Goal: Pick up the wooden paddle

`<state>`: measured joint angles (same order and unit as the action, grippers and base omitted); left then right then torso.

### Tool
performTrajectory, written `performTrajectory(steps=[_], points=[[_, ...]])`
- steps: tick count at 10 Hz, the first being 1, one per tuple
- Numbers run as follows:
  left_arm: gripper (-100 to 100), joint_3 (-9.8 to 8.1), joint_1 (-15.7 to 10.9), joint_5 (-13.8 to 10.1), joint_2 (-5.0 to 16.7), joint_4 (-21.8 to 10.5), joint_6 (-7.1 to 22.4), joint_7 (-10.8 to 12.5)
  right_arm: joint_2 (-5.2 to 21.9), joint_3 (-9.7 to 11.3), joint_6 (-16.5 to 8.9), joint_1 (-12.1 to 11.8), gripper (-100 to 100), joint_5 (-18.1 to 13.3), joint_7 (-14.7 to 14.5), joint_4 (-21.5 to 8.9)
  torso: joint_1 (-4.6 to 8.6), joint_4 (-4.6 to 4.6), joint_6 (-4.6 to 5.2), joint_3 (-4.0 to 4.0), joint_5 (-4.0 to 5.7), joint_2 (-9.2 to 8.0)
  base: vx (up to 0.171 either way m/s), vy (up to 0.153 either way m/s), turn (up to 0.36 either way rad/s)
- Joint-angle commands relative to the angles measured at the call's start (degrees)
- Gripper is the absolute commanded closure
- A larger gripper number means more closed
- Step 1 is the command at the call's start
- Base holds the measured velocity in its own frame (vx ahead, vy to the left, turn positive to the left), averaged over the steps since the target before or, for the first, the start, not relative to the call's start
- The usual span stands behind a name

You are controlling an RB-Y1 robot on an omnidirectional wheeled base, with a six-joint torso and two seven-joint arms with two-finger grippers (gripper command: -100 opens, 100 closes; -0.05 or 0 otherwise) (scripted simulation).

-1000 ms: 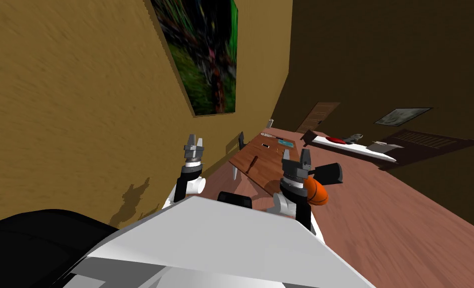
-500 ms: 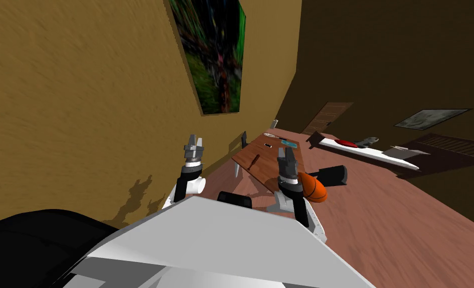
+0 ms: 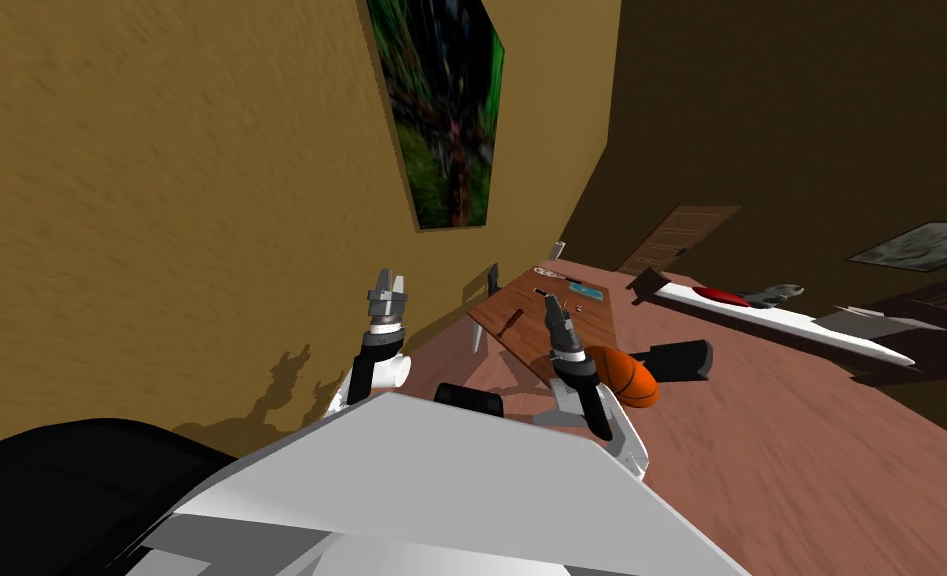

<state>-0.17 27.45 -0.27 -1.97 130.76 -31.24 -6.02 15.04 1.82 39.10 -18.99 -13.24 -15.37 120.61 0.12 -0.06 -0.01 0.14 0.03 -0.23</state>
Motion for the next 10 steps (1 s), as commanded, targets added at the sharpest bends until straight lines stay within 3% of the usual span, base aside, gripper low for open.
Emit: performTrajectory(steps=[1, 4, 5, 6, 9, 10], points=[[0, 0.0, 0.0, 0.0, 0.0, 0.0, 0.0, 0.0, 0.65, 0.25, 0.03, 0.17, -100, -1.73, -1.53, -0.2, 0.0, 0.0, 0.0, 0.0, 0.0, 0.0, -0.049, -0.018, 0.078], [0, -0.01, 0.01, 0.0, 0.0, 0.0, 0.0, 0.0, 3.7, 0.47, 0.73, 1.82, -100, -6.84, -6.26, -3.43, 0.04, 0.02, 0.03, -0.05, 0.01, 0.09, -0.045, -0.026, 0.171], [0, 0.0, 0.0, 0.0, 0.0, 0.0, 0.0, 0.0, 3.7, 0.47, 0.73, 1.82, -100, -7.39, -6.26, -3.43, 0.04, 0.02, 0.0, -0.06, 0.01, 0.1, -0.041, -0.02, 0.089], [0, -0.01, 0.01, 0.0, 0.0, 0.0, 0.0, 0.0, 5.29, 0.54, 1.1, 2.54, -100, -9.61, -8.64, -5.32, 0.03, 0.02, 0.05, -0.06, 0.01, 0.11, -0.056, -0.014, 0.215], [0, 0.0, 0.0, 0.0, 0.0, 0.0, 0.0, 0.0, 6.95, 0.55, 1.47, 3.2, -100, -13.46, -10.99, -7.38, 0.02, 0.02, 0.0, -0.07, 0.0, 0.12, -0.04, -0.018, 0.156], [0, -0.01, 0.02, 0.0, 0.0, 0.0, 0.0, 0.0, 8.66, 0.52, 1.85, 3.78, -100, -15.41, -13.29, -9.62, 0.03, 0.03, 0.06, -0.08, 0.01, 0.14, -0.038, -0.021, 0.214]])
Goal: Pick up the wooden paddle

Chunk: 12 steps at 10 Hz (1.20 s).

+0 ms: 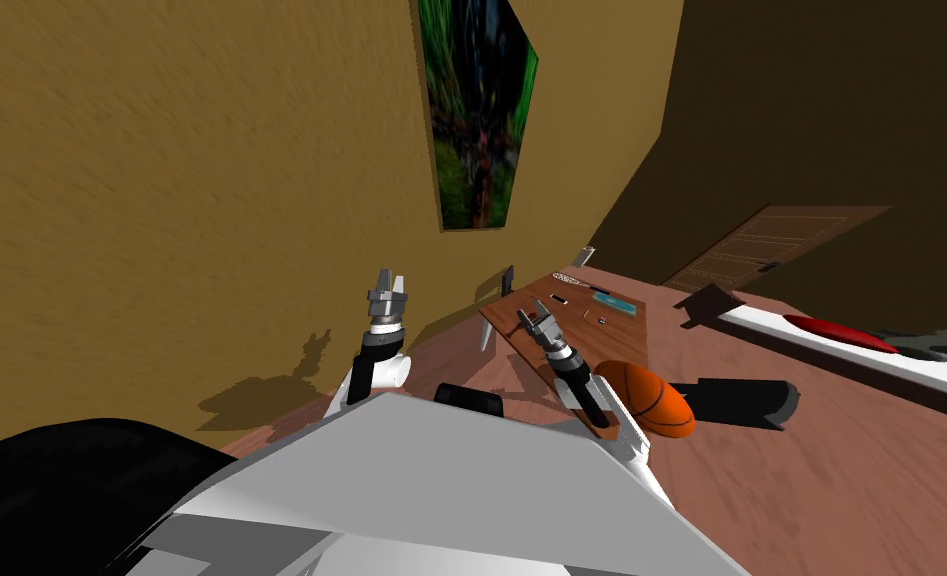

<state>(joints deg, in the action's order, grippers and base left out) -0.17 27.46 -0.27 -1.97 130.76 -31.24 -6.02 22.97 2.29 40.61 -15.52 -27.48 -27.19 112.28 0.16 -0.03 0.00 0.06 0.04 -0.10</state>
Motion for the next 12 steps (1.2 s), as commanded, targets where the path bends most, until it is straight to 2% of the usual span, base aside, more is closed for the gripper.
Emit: performTrajectory(steps=[1, 2, 3, 4, 5, 6, 7, 8, 9, 10, 11, 12], points=[[0, 0.0, 0.0, 0.0, 0.0, 0.0, 0.0, 0.0, 0.73, 0.05, 0.34, 0.31, -100, -2.36, -1.47, -1.29, 0.0, 0.0, 0.0, 0.0, 0.0, 0.0, -0.031, -0.021, 0.154], [0, 0.0, 0.01, 0.0, 0.0, 0.0, 0.0, 0.0, 2.49, -0.05, 0.71, 0.8, -100, -4.39, -3.71, -3.69, -0.01, 0.0, 0.04, -0.01, 0.0, 0.02, -0.028, -0.017, 0.258], [0, 0.0, 0.0, 0.0, 0.0, 0.0, 0.0, 0.0, 2.49, -0.05, 0.71, 0.8, -100, -5.54, -3.71, -3.69, 0.0, 0.01, 0.0, -0.02, 0.0, 0.04, -0.021, -0.021, 0.141], [0, -0.01, 0.01, 0.0, 0.0, 0.0, 0.0, 0.0, 4.29, -0.21, 1.09, 1.2, -100, -7.49, -5.87, -6.23, 0.0, 0.01, 0.04, -0.03, 0.0, 0.06, -0.023, -0.019, 0.275], [0, 0.0, 0.0, 0.0, 0.0, 0.0, 0.0, 0.0, 4.29, -0.21, 1.09, 1.2, -100, -8.74, -5.87, -6.23, 0.01, 0.01, 0.0, -0.04, 0.0, 0.07, -0.019, -0.021, 0.145], [0, -0.01, 0.01, 0.0, 0.0, 0.0, 0.0, 0.0, 6.11, -0.43, 1.47, 1.49, -100, -10.66, -7.92, -8.92, 0.01, 0.01, 0.05, -0.04, 0.0, 0.08, -0.019, -0.019, 0.305], [0, 0.0, 0.0, 0.0, 0.0, 0.0, 0.0, 0.0, 6.11, -0.43, 1.47, 1.49, -100, -11.95, -7.92, -8.92, 0.02, 0.02, 0.01, -0.04, 0.0, 0.08, -0.016, -0.022, 0.162], [0, -0.01, 0.01, 0.0, 0.0, 0.0, 0.0, 0.0, 7.96, -0.7, 1.85, 1.67, -100, -13.77, -9.87, -11.12, 0.02, 0.02, 0.05, -0.05, 0.0, 0.1, -0.014, -0.02, 0.312], [0, 0.0, 0.0, 0.0, 0.0, 0.0, 0.0, 0.0, 7.96, -0.7, 1.85, 1.67, -100, -15.16, -9.87, -11.74, 0.02, 0.02, 0.0, -0.06, 0.0, 0.11, -0.012, -0.025, 0.148], [0, -0.01, 0.02, 0.0, 0.0, 0.0, 0.0, 0.0, 9.81, -1.02, 2.22, 1.74, -100, -16.9, -11.7, -14.53, 0.03, 0.02, 0.06, -0.07, 0.01, 0.12, -0.011, -0.02, 0.292], [0, 0.0, 0.01, 0.0, 0.0, 0.0, 0.0, 0.0, 9.81, -1.02, 2.22, 1.74, -100, -18.35, -11.7, -14.67, 0.03, 0.03, 0.01, -0.07, 0.01, 0.13, -0.007, -0.024, 0.171], [0, -0.01, 0.02, 0.0, 0.0, 0.0, 0.0, 0.0, 11.67, -1.38, 2.59, 1.7, -100, -20.25, -13.4, -17.53, 0.03, 0.03, 0.06, -0.08, 0.01, 0.14, -0.006, -0.02, 0.348]])
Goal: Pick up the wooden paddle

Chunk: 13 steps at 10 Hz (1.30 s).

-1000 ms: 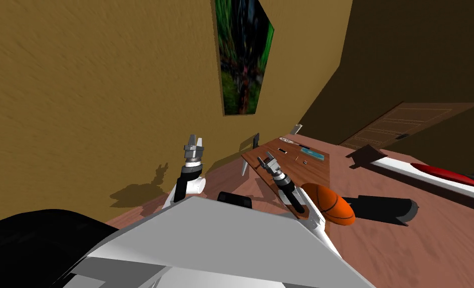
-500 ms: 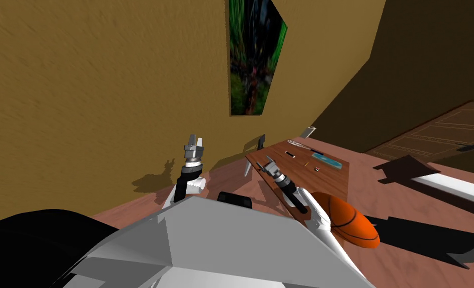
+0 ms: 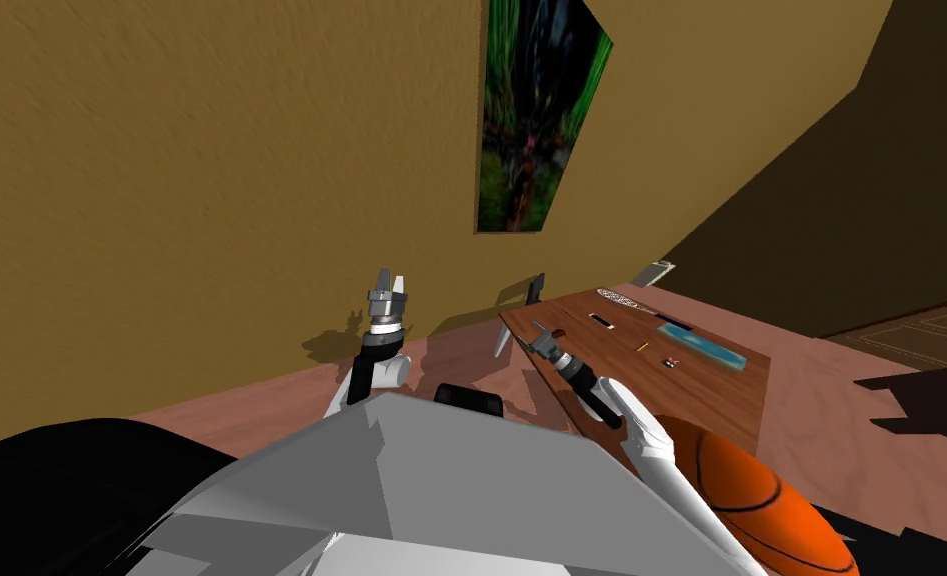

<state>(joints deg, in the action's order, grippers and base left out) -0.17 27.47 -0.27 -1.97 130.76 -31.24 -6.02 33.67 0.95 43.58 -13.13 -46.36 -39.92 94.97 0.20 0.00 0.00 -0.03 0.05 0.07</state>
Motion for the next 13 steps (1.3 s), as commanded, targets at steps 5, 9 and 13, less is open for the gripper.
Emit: performTrajectory(steps=[5, 9, 13], points=[[0, 0.0, 0.01, 0.0, 0.0, 0.0, 0.0, 0.0, 4.67, -0.87, 0.33, -1.12, -100, -8.8, -3.67, -6.73, 0.03, 0.01, 0.02, -0.03, 0.01, 0.05, 0.001, -0.026, 0.225], [0, -0.01, 0.01, 0.0, 0.0, 0.0, 0.0, 0.0, 8.18, -1.79, 0.99, -1.98, -100, -14.7, -6.09, -13.35, 0.02, 0.02, 0.03, -0.04, 0.0, 0.08, 0.01, -0.029, 0.258], [0, -0.01, 0.01, 0.0, 0.0, 0.0, 0.0, 0.0, 11.38, -2.68, 1.58, -3.23, -100, -20.22, -7.91, -20.09, 0.03, 0.03, 0.05, -0.08, 0.01, 0.13, 0.02, -0.033, 0.256]])
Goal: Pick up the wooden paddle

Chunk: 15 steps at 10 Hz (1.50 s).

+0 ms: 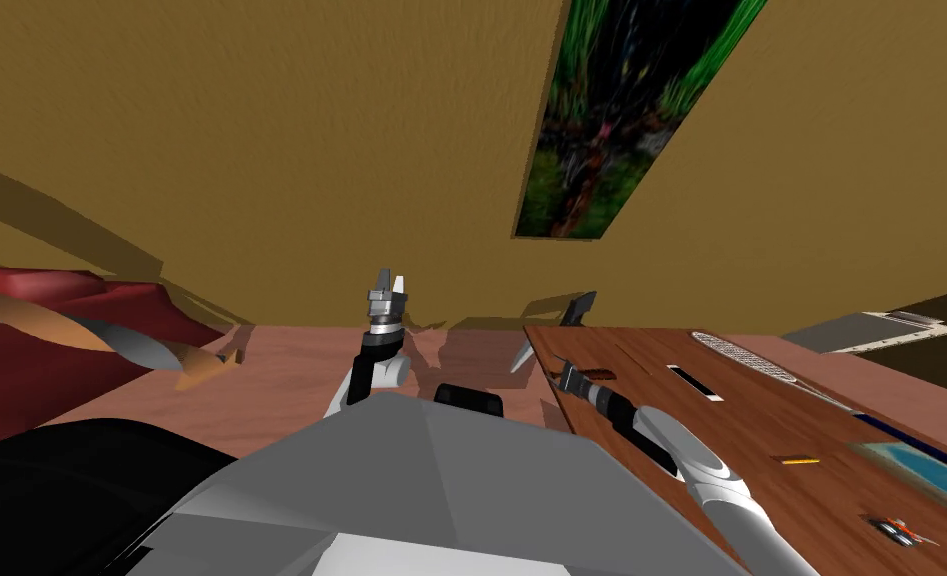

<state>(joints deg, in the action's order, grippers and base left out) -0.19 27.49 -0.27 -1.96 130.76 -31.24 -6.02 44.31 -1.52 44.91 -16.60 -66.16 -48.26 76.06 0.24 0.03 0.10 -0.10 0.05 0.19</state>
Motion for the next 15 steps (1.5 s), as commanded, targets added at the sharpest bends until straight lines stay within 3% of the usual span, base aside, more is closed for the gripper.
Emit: performTrajectory(steps=[1, 3, 4, 5, 8, 10, 13, 15], points=[[0, 0.0, 0.0, 0.0, 0.0, 0.0, 0.0, 0.0, 2.2, -0.61, 0.51, -0.51, -100, -2.86, -0.25, -2.86, 0.0, 0.0, 0.0, 0.0, 0.0, 0.0, 0.022, -0.042, 0.362], [0, 0.0, 0.0, 0.0, 0.0, 0.0, 0.0, 0.0, 2.2, -0.61, 0.51, -0.51, -100, -3.0, -0.25, -4.52, 0.0, 0.0, 0.01, -0.01, 0.01, 0.02, 0.018, -0.028, 0.063], [0, 0.0, 0.01, 0.0, 0.0, 0.0, 0.0, 0.0, 3.55, -1.0, 0.75, -1.32, -100, -5.45, -0.8, -6.88, -0.07, 0.0, 0.03, 0.0, -0.01, -0.01, 0.023, -0.022, 0.321], [0, 0.01, -0.01, 0.0, 0.0, 0.0, 0.0, 0.0, 3.55, -1.0, 0.75, -1.32, -100, -5.45, -0.8, -7.42, -0.07, 0.0, -0.07, -0.01, -0.01, 0.03, 0.027, -0.038, 0.197], [0, -0.01, 0.01, 0.0, 0.0, 0.0, 0.0, 0.0, 5.85, -1.68, 1.16, -3.09, -100, -9.91, -1.5, -12.78, 0.02, 0.01, 0.03, -0.03, 0.01, 0.05, 0.029, -0.047, 0.25], [0, -0.01, 0.01, 0.0, 0.0, 0.0, 0.0, 0.0, 5.85, -1.68, 1.16, -3.09, -100, -9.91, -1.5, -14.17, 0.0, 0.01, 0.01, -0.03, 0.02, 0.06, 0.02, -0.029, 0.083], [0, 0.0, 0.01, 0.0, 0.0, 0.0, 0.0, 0.0, 7.55, -2.27, 1.5, -4.95, -100, -13.74, -1.75, -19.94, -0.07, 0.01, 0.01, -0.04, 0.0, 0.07, 0.029, -0.03, 0.233], [0, -0.01, 0.01, 0.0, 0.0, 0.0, 0.0, 0.0, 8.16, -2.51, 1.64, -5.88, -100, -15.41, -1.75, -21.88, -0.02, 0.01, 0.01, -0.04, 0.01, 0.07, 0.024, -0.045, 0.241]])
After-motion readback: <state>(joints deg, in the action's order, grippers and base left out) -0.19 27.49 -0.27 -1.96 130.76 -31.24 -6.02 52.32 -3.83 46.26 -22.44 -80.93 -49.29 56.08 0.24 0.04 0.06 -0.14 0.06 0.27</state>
